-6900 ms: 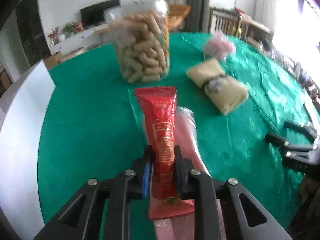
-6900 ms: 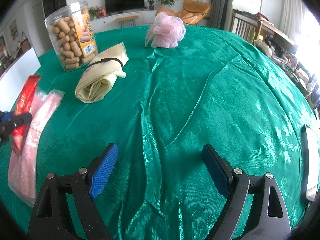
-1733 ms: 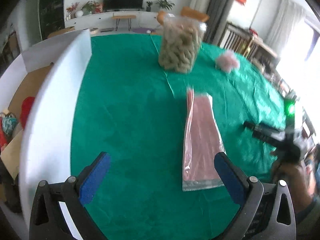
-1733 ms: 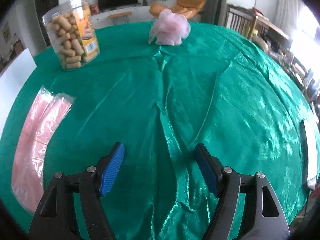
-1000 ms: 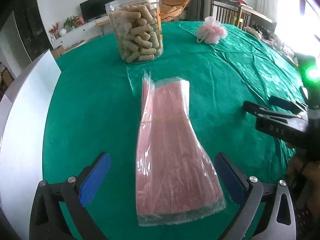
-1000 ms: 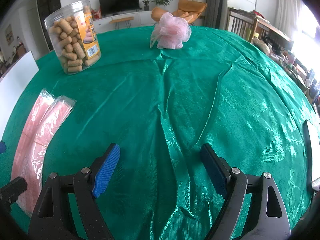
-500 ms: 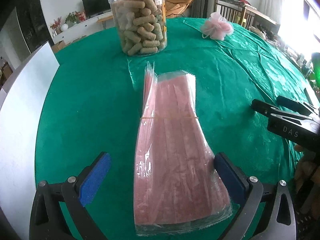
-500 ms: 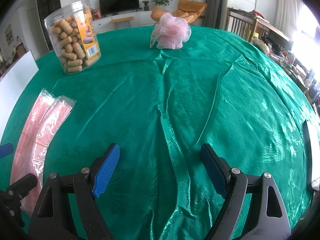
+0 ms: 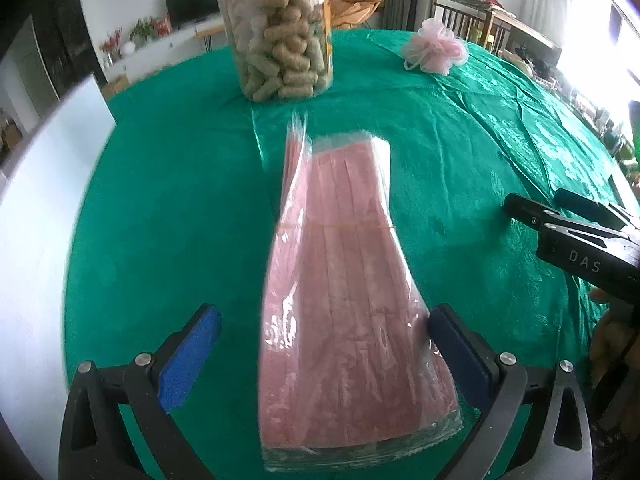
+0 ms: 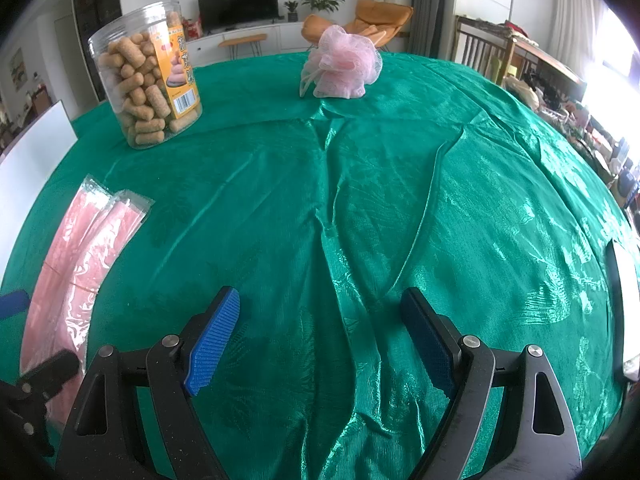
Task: Organize soft objects
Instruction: 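Move the left tool around the pink bagged masks while the right tool returns over the table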
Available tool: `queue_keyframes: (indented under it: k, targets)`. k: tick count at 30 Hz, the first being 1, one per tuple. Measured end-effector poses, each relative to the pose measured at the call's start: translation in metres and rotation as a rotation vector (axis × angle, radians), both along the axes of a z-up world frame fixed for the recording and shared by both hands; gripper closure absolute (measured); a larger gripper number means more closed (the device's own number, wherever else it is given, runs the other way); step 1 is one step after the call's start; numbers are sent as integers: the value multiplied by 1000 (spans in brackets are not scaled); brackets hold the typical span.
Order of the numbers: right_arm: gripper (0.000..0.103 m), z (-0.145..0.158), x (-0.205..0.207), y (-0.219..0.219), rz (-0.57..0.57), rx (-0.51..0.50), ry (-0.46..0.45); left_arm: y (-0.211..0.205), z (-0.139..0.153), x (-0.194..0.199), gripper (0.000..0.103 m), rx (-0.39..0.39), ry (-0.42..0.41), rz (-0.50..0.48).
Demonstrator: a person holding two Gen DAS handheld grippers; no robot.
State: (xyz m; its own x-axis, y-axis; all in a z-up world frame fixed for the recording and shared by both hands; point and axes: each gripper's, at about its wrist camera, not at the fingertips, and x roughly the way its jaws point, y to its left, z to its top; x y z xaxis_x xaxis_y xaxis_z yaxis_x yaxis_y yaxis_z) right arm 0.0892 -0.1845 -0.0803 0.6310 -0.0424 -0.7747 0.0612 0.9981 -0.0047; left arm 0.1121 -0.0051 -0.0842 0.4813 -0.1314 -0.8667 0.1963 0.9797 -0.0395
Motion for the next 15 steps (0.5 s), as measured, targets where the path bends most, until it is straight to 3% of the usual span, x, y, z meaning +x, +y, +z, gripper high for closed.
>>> queue_keyframes:
  k: [9, 15]
  targets:
    - [18, 0, 0, 0, 0, 0, 0, 7, -3, 5, 0, -17, -57, 18]
    - [18, 0, 0, 0, -1, 0, -1, 18, -5, 30, 0, -8, -76, 55]
